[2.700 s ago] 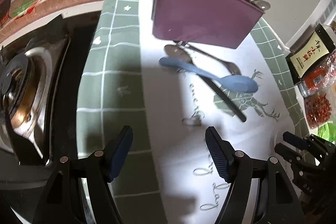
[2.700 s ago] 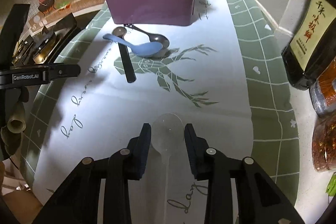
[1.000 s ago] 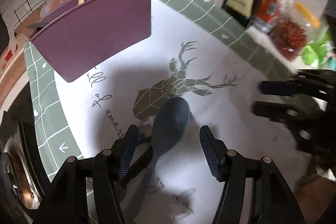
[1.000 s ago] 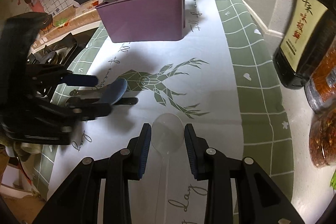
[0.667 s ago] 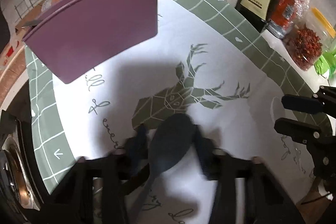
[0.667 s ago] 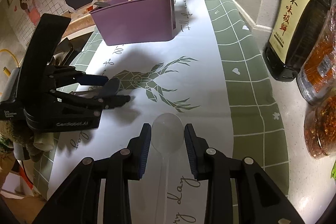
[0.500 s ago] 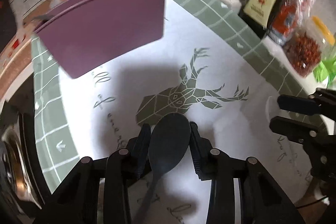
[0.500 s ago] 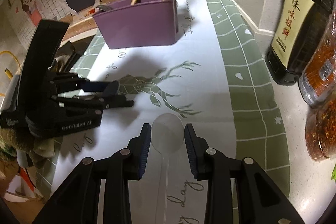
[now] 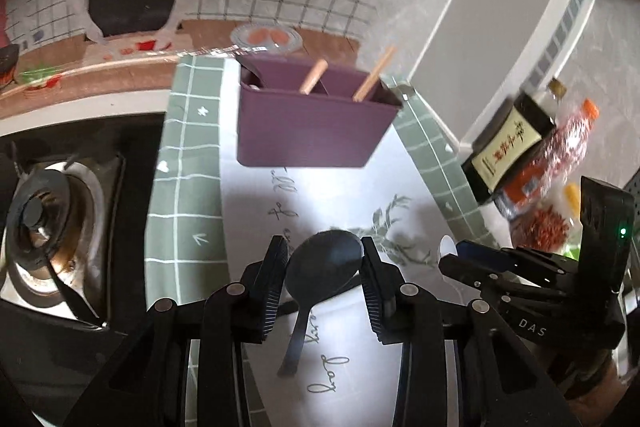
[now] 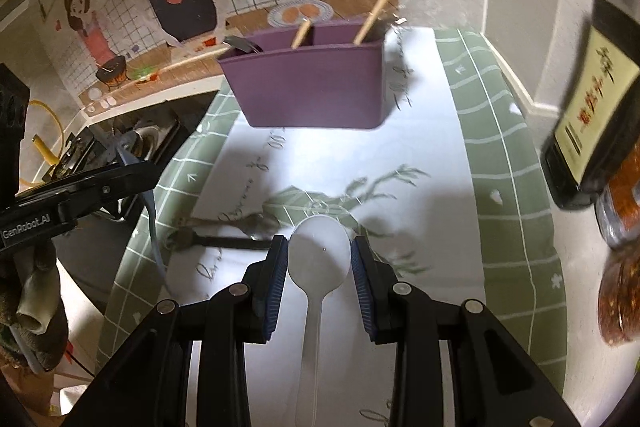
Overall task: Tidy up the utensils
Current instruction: 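Grasp the dark blue spoon with the left tool while the right tool grasps the clear spoon, then raise both spoons over the purple caddy and open both tools to drop them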
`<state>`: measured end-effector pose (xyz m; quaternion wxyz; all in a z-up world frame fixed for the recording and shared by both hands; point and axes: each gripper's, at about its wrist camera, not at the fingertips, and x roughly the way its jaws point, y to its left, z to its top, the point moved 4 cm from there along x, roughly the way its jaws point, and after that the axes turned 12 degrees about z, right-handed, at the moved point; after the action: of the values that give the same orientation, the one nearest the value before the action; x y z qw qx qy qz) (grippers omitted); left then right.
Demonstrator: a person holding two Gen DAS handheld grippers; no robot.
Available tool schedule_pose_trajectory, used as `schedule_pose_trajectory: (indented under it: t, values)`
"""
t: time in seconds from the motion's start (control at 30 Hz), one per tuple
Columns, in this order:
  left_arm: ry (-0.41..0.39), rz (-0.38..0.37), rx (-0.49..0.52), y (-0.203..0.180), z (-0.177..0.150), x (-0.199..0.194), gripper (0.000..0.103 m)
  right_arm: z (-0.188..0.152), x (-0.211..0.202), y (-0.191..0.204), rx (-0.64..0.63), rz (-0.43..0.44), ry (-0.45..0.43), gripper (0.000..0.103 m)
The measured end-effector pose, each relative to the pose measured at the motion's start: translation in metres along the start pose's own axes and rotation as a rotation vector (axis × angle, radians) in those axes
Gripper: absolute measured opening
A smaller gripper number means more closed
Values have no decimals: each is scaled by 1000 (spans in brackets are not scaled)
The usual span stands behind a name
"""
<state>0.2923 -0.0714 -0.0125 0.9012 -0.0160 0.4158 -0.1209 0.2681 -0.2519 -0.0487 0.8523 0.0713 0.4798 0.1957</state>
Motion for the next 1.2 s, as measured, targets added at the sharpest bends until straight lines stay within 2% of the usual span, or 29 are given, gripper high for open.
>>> schedule_pose_trajectory:
  t: [0.1,0.23,0.43,0.5,0.57,0.67,0.77,0.97,1.07,1.2]
  values:
    - [-22,-8,-20,5,10,-9,36,13,-2,5,-19,0,-25,31]
    - [-106,-30,-23,2,46,-35,35,43,-22,11,-36,14,-104,30]
    - [-307,-75,-12,-9,145,-94,35,142,-100,29,-105,22,-343,30]
    - [-367,-71,-16,-10,174,-106,35,180,-126,34,-124,24,-438,31]
    - [-398,-71,-21,-10,196,-108,35,207,-138,36,-132,36,-491,31]
    - [-401,-59,-24,-8,219,-92,35,235,-138,31,-121,25,-547,31]
    - [-348,-54,-40,0,225,-60,35,248,-121,20,-90,18,-569,31]
    - [-261,-46,-74,19,224,-11,35,250,-63,-4,-58,-19,-546,31]
    - [-242,-44,-87,22,221,5,35,249,-35,-9,-73,-60,-529,31]
    - [-217,-54,-102,25,219,27,35,249,-6,-17,-61,-61,-511,31]
